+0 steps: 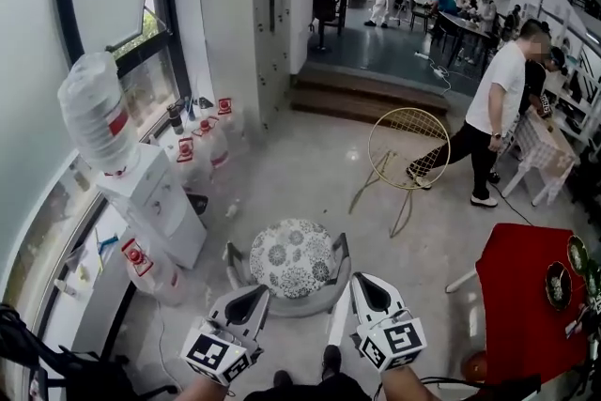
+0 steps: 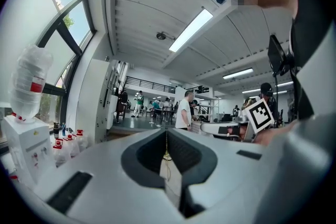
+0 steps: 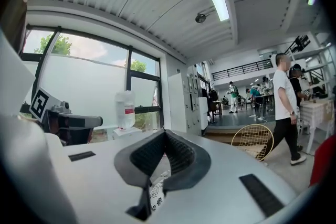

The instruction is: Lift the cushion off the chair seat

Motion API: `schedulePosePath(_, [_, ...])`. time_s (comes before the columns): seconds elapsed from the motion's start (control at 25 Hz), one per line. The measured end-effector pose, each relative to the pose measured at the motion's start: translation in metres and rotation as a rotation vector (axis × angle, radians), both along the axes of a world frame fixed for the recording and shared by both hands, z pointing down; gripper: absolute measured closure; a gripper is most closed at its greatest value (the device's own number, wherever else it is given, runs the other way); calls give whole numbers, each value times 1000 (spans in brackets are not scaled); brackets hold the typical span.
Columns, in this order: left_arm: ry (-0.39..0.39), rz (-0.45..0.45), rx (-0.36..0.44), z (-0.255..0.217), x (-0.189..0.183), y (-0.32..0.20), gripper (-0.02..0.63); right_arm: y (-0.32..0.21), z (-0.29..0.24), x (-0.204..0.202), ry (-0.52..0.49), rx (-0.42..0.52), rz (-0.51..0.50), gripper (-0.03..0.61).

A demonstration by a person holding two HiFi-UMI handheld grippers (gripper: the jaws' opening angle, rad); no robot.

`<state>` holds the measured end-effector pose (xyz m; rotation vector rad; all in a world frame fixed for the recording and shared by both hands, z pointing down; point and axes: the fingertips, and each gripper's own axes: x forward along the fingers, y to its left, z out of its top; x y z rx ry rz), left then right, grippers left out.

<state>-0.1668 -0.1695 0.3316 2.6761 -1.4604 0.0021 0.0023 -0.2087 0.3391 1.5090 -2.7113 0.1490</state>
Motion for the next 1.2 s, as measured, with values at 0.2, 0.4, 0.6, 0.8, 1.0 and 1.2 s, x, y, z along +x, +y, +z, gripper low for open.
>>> schedulePosePath(0.2, [-23,-24,4,-6,21,-26,606,-32,-10,11,-11,17,-47,572])
schedulePosePath(0.4, [-26,-45,2,-7,41,-54,606,-59,-15,25,-16,24,-100,572])
schedulePosePath(0.6, [-70,-55,16,-7,61,-84,606,-84,-16,41,-12,33,-139,572])
schedulePosePath(0.8, [-95,-97,7,-2,75,-108,606,-104,-12,61,-21,37,-175,572])
schedulePosePath(1.0, [-115,-120,-36,13,78,-128,606,-126,-8,66,-14,25,-206,572])
schedulePosePath(1.2, [-136,-133,-97,45,66,-154,604,-149,11,56,-4,-6,-208,572])
